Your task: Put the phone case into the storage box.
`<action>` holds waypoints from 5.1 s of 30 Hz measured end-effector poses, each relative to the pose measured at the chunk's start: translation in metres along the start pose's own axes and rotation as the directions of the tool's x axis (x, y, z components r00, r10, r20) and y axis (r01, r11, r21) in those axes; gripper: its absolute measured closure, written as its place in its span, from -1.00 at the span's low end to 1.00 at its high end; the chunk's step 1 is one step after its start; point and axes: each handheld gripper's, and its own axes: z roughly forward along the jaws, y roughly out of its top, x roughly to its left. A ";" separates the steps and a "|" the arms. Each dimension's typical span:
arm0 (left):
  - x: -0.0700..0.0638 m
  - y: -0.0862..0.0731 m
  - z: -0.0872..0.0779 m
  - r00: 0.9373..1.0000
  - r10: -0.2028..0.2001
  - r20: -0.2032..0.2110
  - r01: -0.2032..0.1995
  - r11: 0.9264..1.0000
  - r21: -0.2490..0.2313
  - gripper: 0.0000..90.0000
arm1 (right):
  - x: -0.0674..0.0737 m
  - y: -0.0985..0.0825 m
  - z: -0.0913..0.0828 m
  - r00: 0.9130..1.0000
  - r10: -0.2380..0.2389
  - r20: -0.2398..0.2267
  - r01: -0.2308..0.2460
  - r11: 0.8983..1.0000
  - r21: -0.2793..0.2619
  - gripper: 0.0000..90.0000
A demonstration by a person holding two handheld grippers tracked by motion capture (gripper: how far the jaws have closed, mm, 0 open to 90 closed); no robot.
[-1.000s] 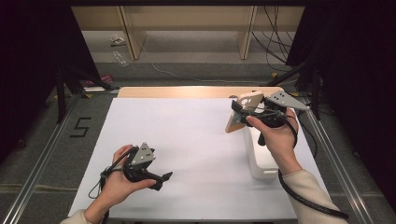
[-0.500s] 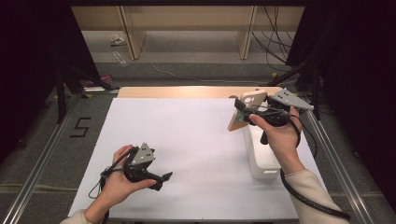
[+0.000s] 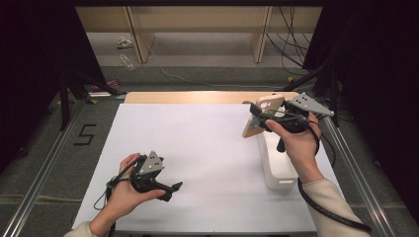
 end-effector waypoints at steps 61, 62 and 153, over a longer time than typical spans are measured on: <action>0.000 0.000 0.000 1.000 0.002 0.000 -0.002 1.000 0.002 -1.00 | -0.019 0.005 -0.008 0.998 0.008 0.060 -0.007 1.000 -0.018 -0.68; 0.000 0.000 0.000 1.000 0.002 -0.001 -0.002 1.000 0.002 -1.00 | -0.019 0.005 -0.009 0.998 0.009 0.062 -0.008 1.000 -0.017 -0.68; 0.000 -0.001 0.000 1.000 -0.002 0.002 0.002 1.000 0.001 -1.00 | -0.052 0.009 -0.006 0.983 -0.019 0.180 0.014 0.999 0.034 -0.68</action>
